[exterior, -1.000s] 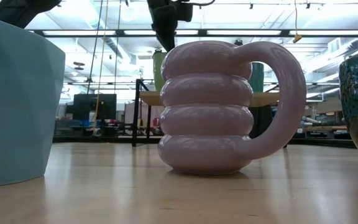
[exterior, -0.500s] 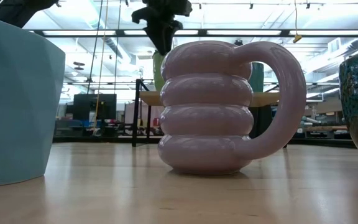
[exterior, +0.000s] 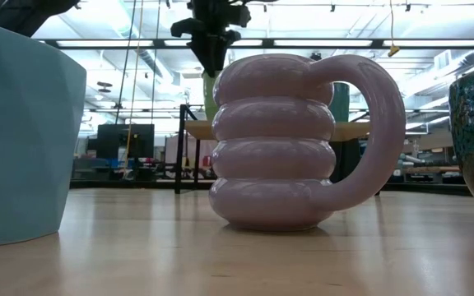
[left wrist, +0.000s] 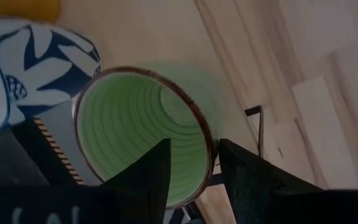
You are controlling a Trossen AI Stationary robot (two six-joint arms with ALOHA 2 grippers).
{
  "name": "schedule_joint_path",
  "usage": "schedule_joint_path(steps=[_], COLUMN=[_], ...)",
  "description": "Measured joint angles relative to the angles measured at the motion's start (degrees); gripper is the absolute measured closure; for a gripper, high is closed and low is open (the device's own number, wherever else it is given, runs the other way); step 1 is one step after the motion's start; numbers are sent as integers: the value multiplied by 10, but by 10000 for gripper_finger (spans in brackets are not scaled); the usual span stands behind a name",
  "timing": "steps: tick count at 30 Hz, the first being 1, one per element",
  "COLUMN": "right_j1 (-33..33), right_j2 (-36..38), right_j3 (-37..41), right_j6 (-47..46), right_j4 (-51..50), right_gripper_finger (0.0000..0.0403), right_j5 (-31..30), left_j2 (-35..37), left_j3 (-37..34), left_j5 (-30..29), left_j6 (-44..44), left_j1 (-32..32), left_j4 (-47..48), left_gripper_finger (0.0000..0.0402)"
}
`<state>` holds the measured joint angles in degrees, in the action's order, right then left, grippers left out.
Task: Place coffee mugs
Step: Put the green mug on the shelf
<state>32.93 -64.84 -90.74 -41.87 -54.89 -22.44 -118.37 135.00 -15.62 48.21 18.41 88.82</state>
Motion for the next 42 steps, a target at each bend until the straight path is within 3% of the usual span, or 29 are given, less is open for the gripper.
schedule_joint_path(steps=[19, 30, 42], right_j1=[0, 0, 0], right_j2=[0, 0, 0], right_j3=[0, 0, 0], right_j6=[-1, -2, 0], right_j4=[9, 13, 13], right_gripper_finger=[321, 321, 321], right_j5=[0, 0, 0], left_j2=[-2, -2, -2], left_j3=[-42, -42, -42], left_j5=[8, 41, 61], left_j6=[20, 0, -131], left_j1=[4, 14, 14], left_j4=[-21, -22, -23], left_gripper_finger=[263, 373, 370])
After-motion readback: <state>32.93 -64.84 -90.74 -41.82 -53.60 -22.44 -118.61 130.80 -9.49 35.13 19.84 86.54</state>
